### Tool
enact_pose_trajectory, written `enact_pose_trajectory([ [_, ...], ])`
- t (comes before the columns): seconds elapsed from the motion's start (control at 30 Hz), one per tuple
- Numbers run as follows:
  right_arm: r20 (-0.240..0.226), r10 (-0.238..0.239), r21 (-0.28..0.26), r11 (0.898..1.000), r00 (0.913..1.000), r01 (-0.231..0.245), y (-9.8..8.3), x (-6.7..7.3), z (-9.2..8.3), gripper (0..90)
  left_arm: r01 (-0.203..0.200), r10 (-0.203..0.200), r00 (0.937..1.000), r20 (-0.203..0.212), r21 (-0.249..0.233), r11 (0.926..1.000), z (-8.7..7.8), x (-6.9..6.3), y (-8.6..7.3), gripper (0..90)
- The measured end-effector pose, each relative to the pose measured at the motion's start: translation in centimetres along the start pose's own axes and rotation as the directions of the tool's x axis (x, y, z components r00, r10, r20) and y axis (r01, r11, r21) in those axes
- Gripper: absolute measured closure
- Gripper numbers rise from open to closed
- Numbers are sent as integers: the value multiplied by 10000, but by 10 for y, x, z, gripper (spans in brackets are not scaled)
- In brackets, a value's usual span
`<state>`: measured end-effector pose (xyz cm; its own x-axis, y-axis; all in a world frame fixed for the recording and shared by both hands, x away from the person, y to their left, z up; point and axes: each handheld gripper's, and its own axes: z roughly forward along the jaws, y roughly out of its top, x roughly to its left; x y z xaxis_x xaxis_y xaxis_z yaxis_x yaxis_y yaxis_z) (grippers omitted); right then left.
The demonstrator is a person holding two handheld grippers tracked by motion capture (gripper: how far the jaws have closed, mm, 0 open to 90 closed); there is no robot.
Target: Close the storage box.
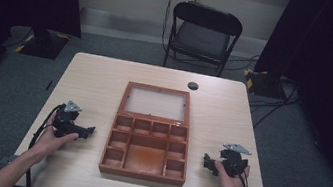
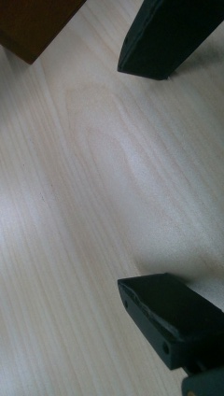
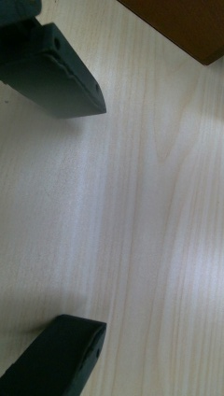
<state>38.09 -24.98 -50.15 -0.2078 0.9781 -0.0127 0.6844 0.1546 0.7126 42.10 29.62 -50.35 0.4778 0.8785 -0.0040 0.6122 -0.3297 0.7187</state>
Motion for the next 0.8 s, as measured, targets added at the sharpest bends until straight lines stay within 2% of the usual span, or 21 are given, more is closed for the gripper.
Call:
enact_pose_trajectory([
  [0.2, -45, 39, 1, 10000, 10000, -39, 0, 0, 0, 0, 185, -185, 9997, -141, 3, 9998, 0, -2, 0, 0],
  [0.33, -65, 115, -41, 9999, 9999, -116, 0, -1, 0, 0, 130, -129, 9999, -112, 66, 9999, -1, -3, 1, 20],
  [0.4, -28, 202, 71, 9998, 9998, -202, 1, -1, -1, 0, -13, 13, 10000, -24, 184, 9998, -3, -3, 2, 79],
  [0.47, -20, 100, 167, 9998, 9999, -100, 2, 1, -1, 0, 153, -153, 9999, -50, 26, 9999, -5, -3, 2, 145],
  [0.53, -49, 88, 190, 9998, 9999, -87, 2, 1, -1, 0, 139, -138, 9999, -50, 56, 9999, -5, -2, 3, 157],
  [0.57, -166, 198, 189, 9996, 9997, -195, 3, 2, -1, 21, 106, -105, 9999, -33, 81, 9999, -5, -2, 3, 158],
  [0.63, -140, 221, 34, 9998, 9997, -221, 5, 4, -3, 161, 27, -26, 10000, -37, 141, 9999, -6, -1, 3, 168],
  [0.7, -354, 243, 64, 9997, 9991, -241, 7, 4, -4, 129, 160, -162, 9998, 118, 180, 9997, -7, -1, 4, 178],
  [0.77, -515, 293, 39, 9996, 9982, -291, 7, 3, -5, 154, 210, -213, 9995, 227, 124, 9997, -8, -1, 6, 198],
  [0.8, -488, 293, 1, 9996, 9984, -293, 8, 3, -4, 134, 169, -172, 9995, 251, 105, 9998, -9, 0, 7, 198],
])
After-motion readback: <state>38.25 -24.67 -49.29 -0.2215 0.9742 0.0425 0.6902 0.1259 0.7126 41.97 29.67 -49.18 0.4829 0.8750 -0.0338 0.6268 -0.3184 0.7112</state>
